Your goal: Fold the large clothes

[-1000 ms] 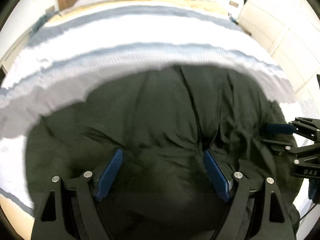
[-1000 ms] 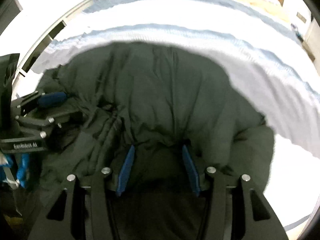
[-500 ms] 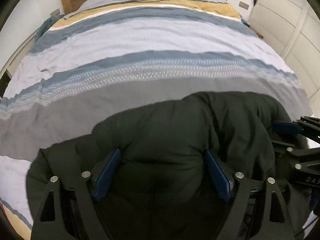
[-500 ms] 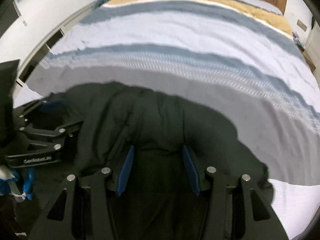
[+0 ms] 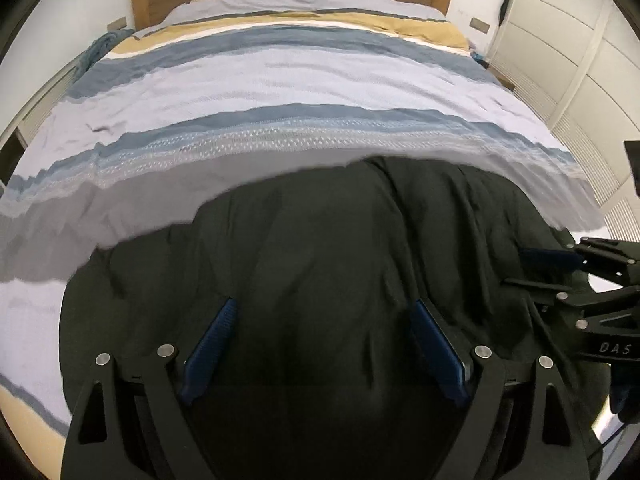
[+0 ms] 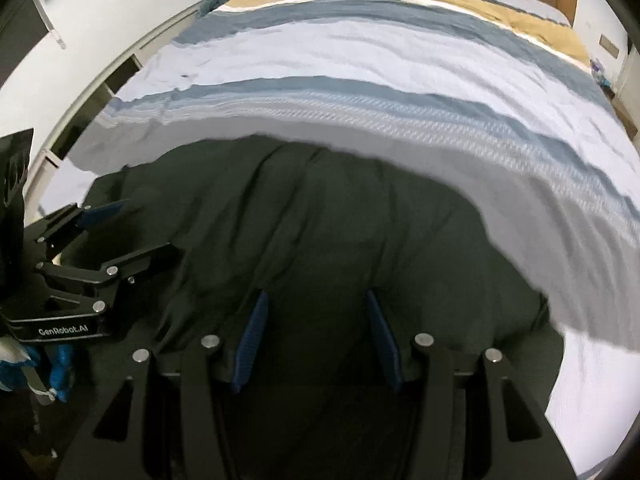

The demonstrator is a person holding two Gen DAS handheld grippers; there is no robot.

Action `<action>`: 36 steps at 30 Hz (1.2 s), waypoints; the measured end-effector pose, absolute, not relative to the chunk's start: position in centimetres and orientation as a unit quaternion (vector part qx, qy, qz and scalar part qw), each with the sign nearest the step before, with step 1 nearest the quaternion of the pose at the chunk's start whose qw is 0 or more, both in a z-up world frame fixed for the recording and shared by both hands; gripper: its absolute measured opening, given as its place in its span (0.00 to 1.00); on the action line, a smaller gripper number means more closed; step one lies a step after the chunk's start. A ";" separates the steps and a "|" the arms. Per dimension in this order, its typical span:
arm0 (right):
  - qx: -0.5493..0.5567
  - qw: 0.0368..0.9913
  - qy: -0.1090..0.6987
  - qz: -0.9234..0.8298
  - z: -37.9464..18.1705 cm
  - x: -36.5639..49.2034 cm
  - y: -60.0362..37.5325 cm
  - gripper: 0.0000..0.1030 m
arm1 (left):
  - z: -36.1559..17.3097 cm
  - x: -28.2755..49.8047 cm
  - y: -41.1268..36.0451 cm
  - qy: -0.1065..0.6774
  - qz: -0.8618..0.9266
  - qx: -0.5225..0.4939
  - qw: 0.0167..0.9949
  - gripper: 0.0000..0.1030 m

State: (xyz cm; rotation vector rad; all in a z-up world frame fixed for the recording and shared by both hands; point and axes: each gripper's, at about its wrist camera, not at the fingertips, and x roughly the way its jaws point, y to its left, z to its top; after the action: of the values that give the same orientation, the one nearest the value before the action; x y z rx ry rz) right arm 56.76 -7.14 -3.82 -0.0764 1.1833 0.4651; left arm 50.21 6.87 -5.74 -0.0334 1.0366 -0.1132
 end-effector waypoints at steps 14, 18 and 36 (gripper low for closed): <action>-0.039 0.788 0.590 0.175 -2.6 49.7 -8.2 0.48 | -3.1 44.8 6.1 0.518 -0.033 0.011 0.854 0.84; -0.033 0.792 0.586 0.167 -0.4 48.0 -8.7 0.48 | -0.5 42.1 6.3 0.509 -0.033 0.007 0.860 0.84; -0.028 0.812 0.556 0.176 8.5 39.5 -10.1 0.58 | 7.5 34.0 9.9 0.462 0.005 -0.006 0.887 0.90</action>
State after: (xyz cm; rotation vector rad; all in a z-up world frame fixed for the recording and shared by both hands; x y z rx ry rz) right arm 39.46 -10.15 8.52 -0.0607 1.1882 0.3769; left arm 34.00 9.89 7.53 -0.0130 0.9606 0.0109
